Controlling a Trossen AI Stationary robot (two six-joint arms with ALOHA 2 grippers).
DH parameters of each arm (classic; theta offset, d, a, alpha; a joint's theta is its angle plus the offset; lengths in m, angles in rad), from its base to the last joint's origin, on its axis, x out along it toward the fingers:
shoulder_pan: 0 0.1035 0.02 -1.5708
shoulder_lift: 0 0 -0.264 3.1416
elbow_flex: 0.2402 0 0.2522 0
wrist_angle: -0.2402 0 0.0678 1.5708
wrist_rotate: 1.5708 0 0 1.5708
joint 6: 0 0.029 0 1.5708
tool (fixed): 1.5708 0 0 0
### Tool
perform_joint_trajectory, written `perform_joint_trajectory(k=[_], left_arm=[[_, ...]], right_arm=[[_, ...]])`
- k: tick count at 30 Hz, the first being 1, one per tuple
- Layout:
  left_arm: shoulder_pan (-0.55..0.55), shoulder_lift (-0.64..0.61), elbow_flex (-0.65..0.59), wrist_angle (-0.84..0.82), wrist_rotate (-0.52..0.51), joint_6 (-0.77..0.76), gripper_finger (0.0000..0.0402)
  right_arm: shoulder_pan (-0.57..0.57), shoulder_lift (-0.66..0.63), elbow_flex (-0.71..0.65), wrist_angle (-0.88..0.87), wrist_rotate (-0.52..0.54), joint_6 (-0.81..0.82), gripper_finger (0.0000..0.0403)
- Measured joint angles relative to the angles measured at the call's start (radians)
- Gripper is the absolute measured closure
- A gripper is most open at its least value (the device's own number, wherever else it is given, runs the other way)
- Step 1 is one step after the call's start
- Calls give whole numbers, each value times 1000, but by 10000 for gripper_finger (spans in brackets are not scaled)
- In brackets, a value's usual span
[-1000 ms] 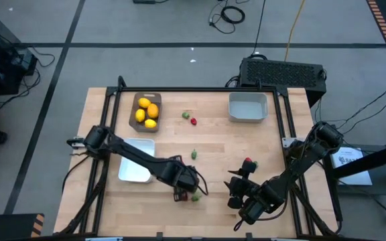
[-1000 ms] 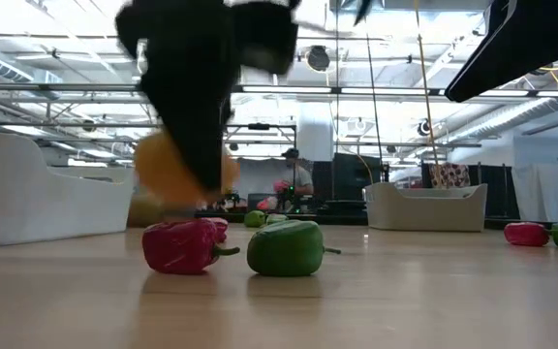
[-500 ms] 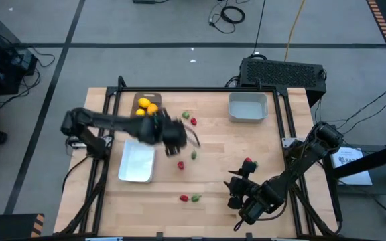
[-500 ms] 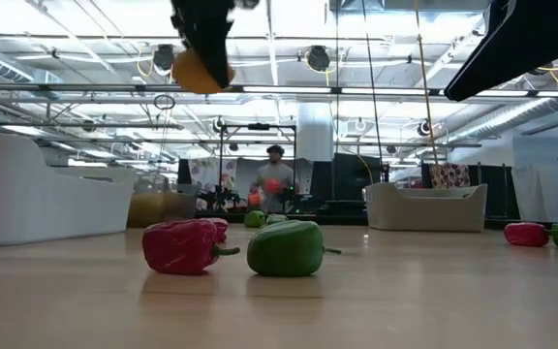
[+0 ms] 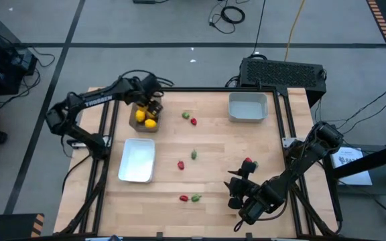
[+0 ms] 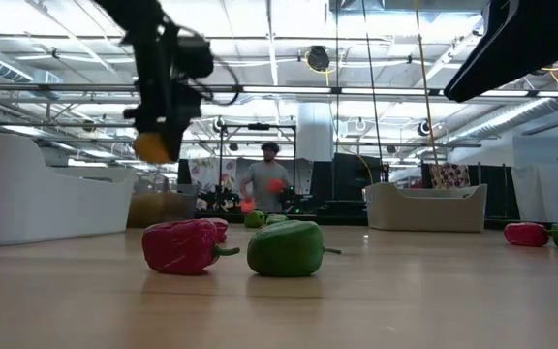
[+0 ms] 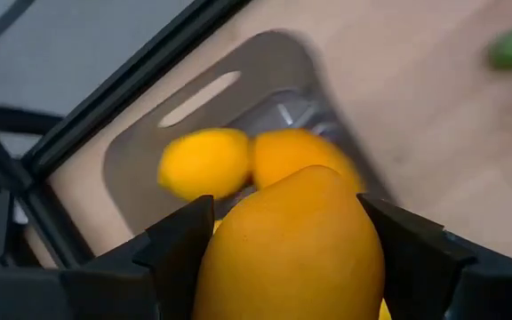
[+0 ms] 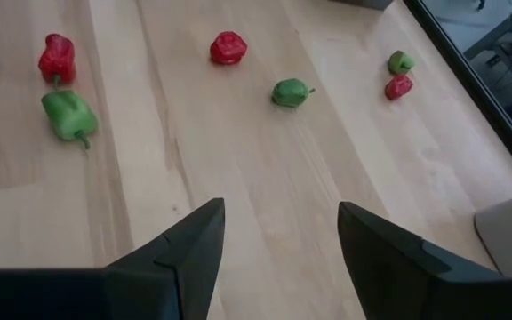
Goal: Sort produce into baskets
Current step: Put the yellow lemon into the black bin, then put the middle left red chili pepper into the white bin
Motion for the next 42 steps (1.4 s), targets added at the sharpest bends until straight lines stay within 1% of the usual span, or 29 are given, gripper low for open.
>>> perform_joint_trajectory(k=[3,6,11,16,23,28,32,35,39,42], left_arm=[[49,0,-39,52,19,-1,136],[72,0,-54,84,54,-28,131],[76,0,-54,95,3,-81,101],[76,0,-54,79,0,-80,75],[74,-2,-54,82,-4,-69,70],[52,-54,-54,90,-8,-51,70],[-6,-123,-54,91,-9,-53,70],[-83,-161,-53,94,-9,-55,70],[-235,-178,-53,119,-7,-76,71],[-382,-172,-53,173,3,-81,71]], right_arm=[[0,0,0,-16,0,0,193],[0,0,0,-23,0,0,193],[0,0,0,-36,0,-14,193],[0,0,0,-36,0,-26,193],[0,0,0,-36,0,-23,193],[0,0,0,-35,0,-21,193],[0,0,0,-30,0,-19,193],[-2,0,0,-27,0,-19,193],[-14,0,0,-14,0,-20,193],[-26,0,0,-5,0,-21,193]])
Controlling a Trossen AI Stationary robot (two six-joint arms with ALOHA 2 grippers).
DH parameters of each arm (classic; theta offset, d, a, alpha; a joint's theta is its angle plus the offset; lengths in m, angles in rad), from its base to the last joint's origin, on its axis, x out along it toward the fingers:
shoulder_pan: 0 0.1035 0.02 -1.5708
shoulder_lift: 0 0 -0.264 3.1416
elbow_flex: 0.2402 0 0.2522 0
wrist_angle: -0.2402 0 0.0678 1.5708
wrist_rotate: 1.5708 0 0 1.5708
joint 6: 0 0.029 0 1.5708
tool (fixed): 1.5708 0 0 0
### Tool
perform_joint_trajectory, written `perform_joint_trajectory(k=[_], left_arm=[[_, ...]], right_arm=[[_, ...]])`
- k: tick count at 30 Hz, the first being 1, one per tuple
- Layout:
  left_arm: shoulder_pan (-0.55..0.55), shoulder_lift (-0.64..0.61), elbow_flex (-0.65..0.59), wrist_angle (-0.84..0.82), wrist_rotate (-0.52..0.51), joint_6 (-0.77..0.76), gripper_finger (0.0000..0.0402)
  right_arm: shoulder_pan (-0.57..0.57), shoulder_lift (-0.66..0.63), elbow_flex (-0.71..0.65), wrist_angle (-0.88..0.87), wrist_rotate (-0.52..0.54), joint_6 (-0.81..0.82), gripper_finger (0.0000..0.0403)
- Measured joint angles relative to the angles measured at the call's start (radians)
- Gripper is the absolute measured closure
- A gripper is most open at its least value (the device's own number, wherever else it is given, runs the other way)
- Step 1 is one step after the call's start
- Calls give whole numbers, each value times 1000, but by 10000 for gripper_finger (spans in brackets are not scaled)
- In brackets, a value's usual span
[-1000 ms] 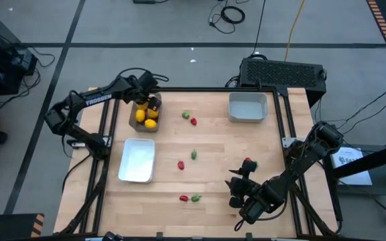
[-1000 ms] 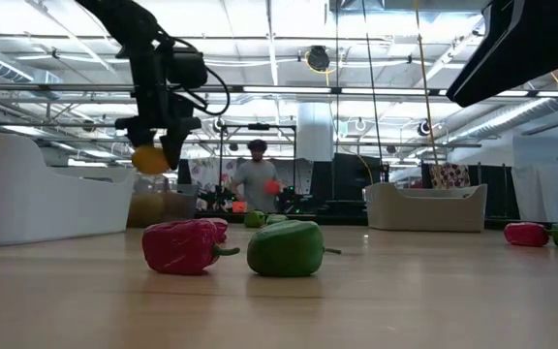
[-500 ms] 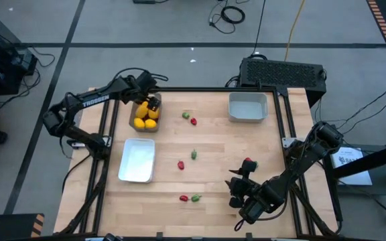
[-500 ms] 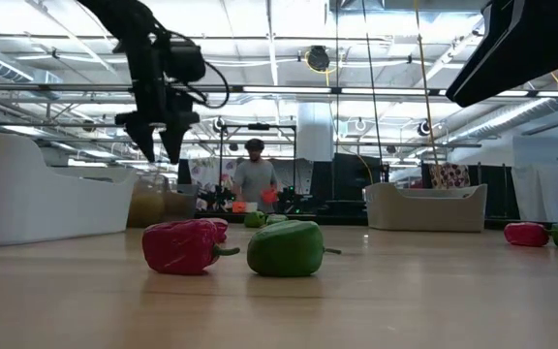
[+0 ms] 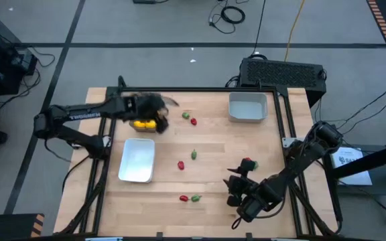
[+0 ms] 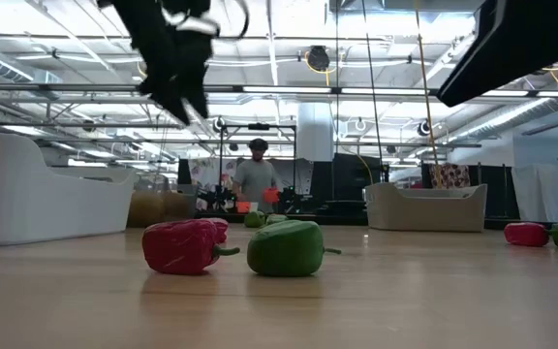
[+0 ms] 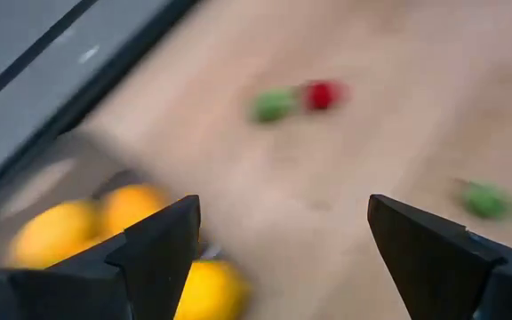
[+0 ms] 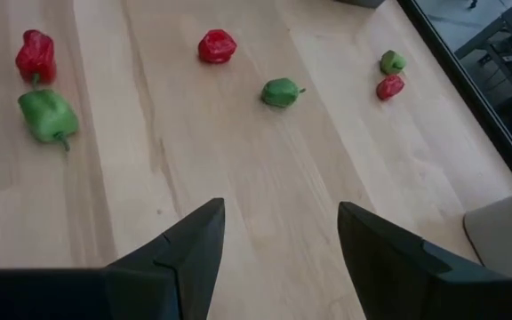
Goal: Sort produce into baskets
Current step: Put the middle left red chili pepper into the white bin
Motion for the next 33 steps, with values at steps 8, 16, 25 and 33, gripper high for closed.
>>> perform_joint_trajectory(k=[8,16,25,33], left_arm=[[-389,113,2,206,77,178,71],[-509,333,1,272,76,273,71],[-481,501,0,289,75,316,71],[-444,551,0,312,107,326,71]], right_arm=[[-8,0,0,8,0,2,193],[-11,0,0,37,0,2,193],[-12,0,0,89,-1,5,193],[-30,0,0,97,0,2,193]])
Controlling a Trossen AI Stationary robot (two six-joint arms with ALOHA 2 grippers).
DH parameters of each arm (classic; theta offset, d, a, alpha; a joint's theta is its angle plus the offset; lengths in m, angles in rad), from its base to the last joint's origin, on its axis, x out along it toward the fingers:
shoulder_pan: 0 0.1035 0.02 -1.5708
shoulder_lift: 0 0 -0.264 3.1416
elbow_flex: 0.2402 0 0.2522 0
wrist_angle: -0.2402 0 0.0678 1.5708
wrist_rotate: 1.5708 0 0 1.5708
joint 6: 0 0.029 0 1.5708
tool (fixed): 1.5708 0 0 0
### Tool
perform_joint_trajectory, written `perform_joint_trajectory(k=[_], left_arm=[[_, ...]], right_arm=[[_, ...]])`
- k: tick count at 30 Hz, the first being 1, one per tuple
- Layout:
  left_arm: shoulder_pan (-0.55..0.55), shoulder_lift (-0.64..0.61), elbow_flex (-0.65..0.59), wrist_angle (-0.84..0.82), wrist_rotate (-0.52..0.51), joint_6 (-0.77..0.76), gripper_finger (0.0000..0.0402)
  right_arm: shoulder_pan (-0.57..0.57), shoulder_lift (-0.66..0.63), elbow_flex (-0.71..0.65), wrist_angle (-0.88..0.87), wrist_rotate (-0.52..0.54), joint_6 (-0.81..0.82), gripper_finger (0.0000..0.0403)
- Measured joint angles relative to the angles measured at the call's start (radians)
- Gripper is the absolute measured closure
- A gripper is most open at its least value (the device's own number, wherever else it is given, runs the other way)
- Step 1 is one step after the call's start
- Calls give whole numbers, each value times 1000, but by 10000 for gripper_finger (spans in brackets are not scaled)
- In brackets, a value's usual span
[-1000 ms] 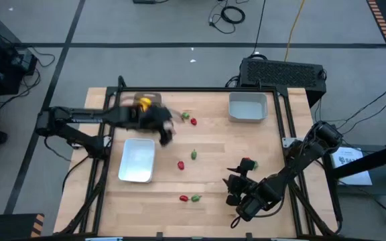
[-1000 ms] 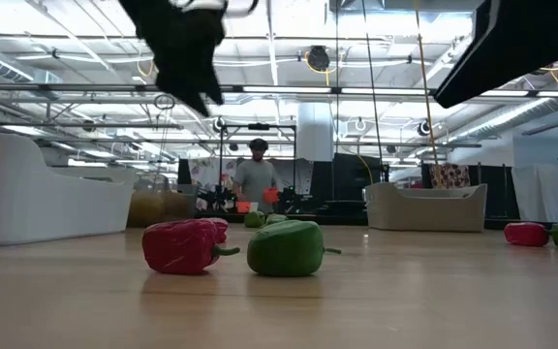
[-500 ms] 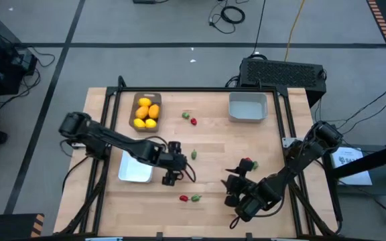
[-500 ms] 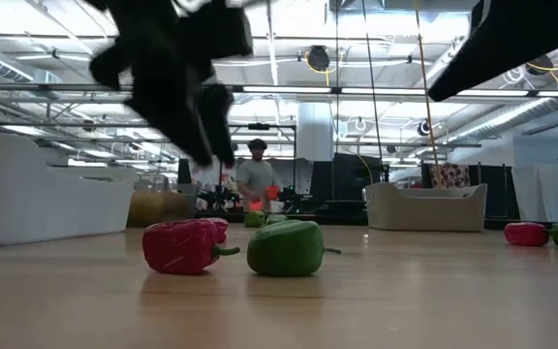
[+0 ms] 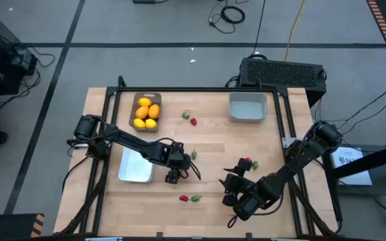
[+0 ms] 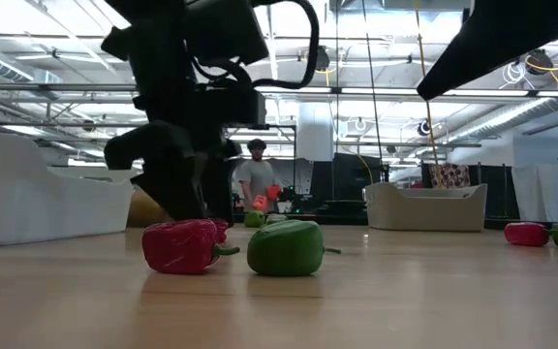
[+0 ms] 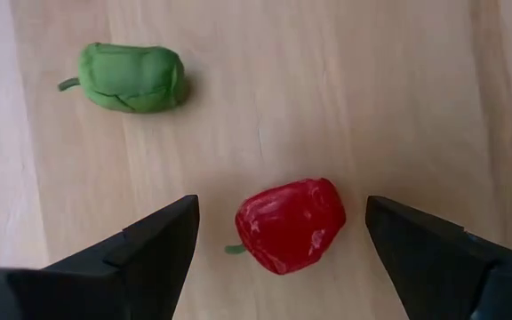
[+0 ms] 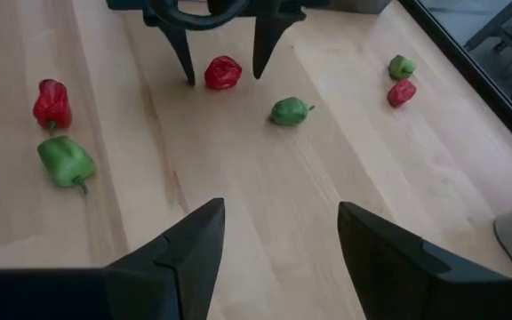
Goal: Sort produce into baskets
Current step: Put the middle left red chili pepper into the white bin
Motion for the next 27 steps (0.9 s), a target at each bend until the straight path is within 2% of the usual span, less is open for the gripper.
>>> perform_joint_trajectory(k=[7,20,23,27], left_arm=[[22,1,0,-1,63,15,83],[25,1,0,-12,79,7,202],[25,-4,0,-24,79,-11,227],[25,-5,22,-70,78,-12,245]], right_arm=[[-5,35,0,6,0,-12,193],[-29,69,0,22,-2,-43,193],[-29,69,0,74,-3,-88,193],[-29,69,0,234,-3,-254,193]])
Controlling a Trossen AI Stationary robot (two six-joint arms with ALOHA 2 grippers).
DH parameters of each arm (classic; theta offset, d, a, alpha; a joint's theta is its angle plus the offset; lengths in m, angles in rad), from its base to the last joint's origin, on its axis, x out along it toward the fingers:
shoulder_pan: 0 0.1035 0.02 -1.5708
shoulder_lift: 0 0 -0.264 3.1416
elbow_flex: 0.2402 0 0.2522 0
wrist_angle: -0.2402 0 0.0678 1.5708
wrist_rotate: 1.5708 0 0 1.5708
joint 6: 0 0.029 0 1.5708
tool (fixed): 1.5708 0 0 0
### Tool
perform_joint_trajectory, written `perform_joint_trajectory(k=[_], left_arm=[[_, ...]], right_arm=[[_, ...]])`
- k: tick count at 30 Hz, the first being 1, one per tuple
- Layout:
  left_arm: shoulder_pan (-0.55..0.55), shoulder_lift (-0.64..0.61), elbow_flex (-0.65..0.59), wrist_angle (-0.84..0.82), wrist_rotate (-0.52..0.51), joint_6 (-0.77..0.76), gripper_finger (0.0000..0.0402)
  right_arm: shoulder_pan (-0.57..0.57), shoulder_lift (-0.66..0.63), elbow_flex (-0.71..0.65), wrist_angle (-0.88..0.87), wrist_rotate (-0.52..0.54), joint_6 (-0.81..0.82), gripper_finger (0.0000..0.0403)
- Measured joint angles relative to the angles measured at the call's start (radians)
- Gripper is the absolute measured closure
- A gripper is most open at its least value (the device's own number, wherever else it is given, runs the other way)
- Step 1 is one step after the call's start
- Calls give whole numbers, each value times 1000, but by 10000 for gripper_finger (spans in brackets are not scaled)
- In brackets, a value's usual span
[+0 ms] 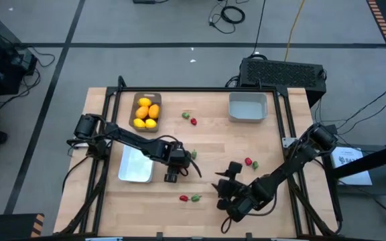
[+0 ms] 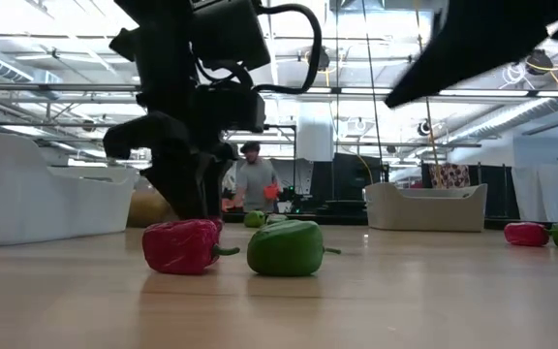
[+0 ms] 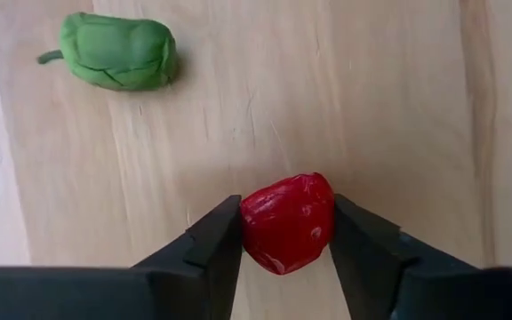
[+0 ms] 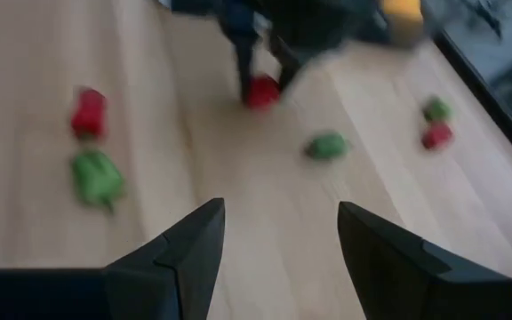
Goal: Sort produce into baskets
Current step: Put the middle left red chili pepper into the white bin
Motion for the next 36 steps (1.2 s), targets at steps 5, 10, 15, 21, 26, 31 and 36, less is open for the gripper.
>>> perform_joint_trajectory(k=[5,10,15,21,26,31,36], left_arm=[[0,-4,47,-85,-1,0,247],[0,-87,67,-146,-19,-1,247],[0,-223,67,-226,-69,-55,248],[-23,-355,64,-343,-125,-156,248],[-62,-436,60,-447,-224,-219,248],[-96,-499,60,-515,-282,-276,248],[-134,-522,60,-578,-312,-330,248]], right_arm=[[0,0,0,154,-4,-161,197],[-1,0,0,188,-5,-190,227],[-2,0,0,190,-5,-171,257],[-31,13,0,220,-5,-227,279],[-100,36,-1,271,-215,-421,309],[-192,15,-1,398,-402,-582,361],[-267,13,0,421,-481,-682,398]])
